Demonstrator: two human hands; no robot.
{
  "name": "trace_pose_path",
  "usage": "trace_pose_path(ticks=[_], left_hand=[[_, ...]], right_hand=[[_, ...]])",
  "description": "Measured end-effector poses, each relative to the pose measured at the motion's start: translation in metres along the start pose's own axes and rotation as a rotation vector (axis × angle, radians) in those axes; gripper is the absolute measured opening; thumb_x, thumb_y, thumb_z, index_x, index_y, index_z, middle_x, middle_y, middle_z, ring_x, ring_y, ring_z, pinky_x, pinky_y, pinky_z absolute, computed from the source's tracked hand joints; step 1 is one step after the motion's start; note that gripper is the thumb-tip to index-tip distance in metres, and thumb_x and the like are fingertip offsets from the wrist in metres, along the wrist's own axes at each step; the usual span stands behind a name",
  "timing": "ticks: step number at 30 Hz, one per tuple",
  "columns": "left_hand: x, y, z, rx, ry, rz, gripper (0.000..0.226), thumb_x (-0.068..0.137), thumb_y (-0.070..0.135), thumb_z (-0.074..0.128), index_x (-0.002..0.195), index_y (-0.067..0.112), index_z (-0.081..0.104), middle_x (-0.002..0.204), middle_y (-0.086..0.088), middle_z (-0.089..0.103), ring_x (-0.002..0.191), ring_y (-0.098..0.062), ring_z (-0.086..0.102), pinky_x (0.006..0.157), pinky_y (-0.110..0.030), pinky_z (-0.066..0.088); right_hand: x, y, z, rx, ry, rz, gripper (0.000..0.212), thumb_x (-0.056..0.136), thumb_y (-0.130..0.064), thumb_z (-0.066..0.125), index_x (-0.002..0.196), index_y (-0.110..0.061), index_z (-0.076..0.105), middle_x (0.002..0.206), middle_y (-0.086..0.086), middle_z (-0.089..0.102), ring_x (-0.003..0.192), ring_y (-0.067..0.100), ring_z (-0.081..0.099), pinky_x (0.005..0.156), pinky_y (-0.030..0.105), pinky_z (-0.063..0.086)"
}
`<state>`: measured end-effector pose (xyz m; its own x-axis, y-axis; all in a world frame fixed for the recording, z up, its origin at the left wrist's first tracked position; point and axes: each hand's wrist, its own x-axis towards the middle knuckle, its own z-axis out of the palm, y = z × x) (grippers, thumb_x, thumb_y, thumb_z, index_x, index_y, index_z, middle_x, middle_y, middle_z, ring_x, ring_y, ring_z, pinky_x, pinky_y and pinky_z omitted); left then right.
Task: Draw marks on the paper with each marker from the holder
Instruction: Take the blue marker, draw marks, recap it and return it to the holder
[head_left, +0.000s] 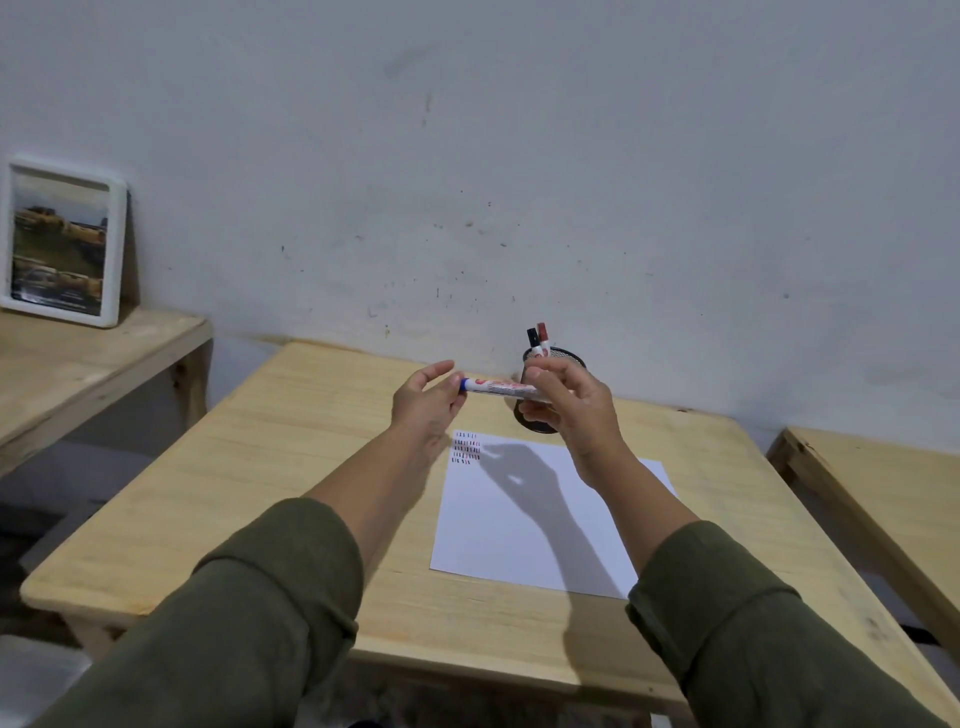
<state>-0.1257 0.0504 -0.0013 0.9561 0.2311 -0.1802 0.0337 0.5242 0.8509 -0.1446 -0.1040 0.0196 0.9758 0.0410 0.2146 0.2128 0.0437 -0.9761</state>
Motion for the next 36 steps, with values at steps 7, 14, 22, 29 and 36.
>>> trace_pose_path(ticks=[7, 14, 22, 29, 36], left_hand=[[0.007, 0.018, 0.008, -0.029, -0.038, 0.045, 0.027, 0.092, 0.003, 0.051, 0.118, -0.003, 0.057, 0.085, -0.003, 0.061, 0.095, -0.016, 0.058, 0.092, -0.024, 0.047], [0.008, 0.022, 0.025, 0.200, -0.057, 0.139, 0.011, 0.090, 0.010, 0.056, 0.092, 0.015, 0.066, 0.083, 0.004, 0.067, 0.093, -0.013, 0.060, 0.096, -0.027, 0.048], [0.004, 0.019, 0.036, 0.330, -0.222, 0.271, 0.015, 0.091, 0.021, 0.055, 0.101, 0.023, 0.065, 0.102, 0.004, 0.070, 0.104, -0.010, 0.060, 0.097, -0.027, 0.043], [0.023, -0.018, -0.018, 0.990, -0.198, 0.339, 0.033, 0.090, 0.029, 0.056, 0.122, 0.019, 0.059, 0.125, 0.002, 0.061, 0.108, -0.011, 0.057, 0.082, -0.011, 0.042], [0.036, -0.047, -0.076, 1.444, -0.265, 0.376, 0.068, 0.078, 0.061, 0.049, 0.133, 0.021, 0.049, 0.141, 0.003, 0.049, 0.136, -0.015, 0.038, 0.109, -0.031, 0.026]], right_hand=[[0.005, 0.008, -0.002, -0.358, -0.118, 0.013, 0.010, 0.088, -0.012, 0.062, 0.097, -0.008, 0.067, 0.076, 0.005, 0.066, 0.051, 0.011, 0.060, 0.059, 0.026, 0.053], [0.005, 0.016, 0.001, -0.547, -0.102, -0.009, 0.020, 0.093, -0.014, 0.054, 0.106, -0.010, 0.068, 0.072, 0.001, 0.063, 0.052, 0.012, 0.055, 0.053, 0.017, 0.048], [0.012, 0.022, 0.000, -0.514, -0.104, -0.061, 0.026, 0.093, -0.009, 0.048, 0.115, -0.012, 0.061, 0.084, 0.000, 0.065, 0.069, 0.013, 0.064, 0.080, 0.036, 0.055], [0.050, -0.003, -0.013, -0.458, 0.216, -0.124, 0.016, 0.092, -0.024, 0.056, 0.102, -0.012, 0.061, 0.086, -0.002, 0.067, 0.082, 0.017, 0.070, 0.075, 0.030, 0.053], [0.104, -0.006, -0.026, -0.595, 0.411, -0.174, 0.022, 0.091, -0.031, 0.057, 0.105, -0.016, 0.065, 0.102, 0.010, 0.063, 0.082, 0.015, 0.055, 0.066, 0.022, 0.038]])
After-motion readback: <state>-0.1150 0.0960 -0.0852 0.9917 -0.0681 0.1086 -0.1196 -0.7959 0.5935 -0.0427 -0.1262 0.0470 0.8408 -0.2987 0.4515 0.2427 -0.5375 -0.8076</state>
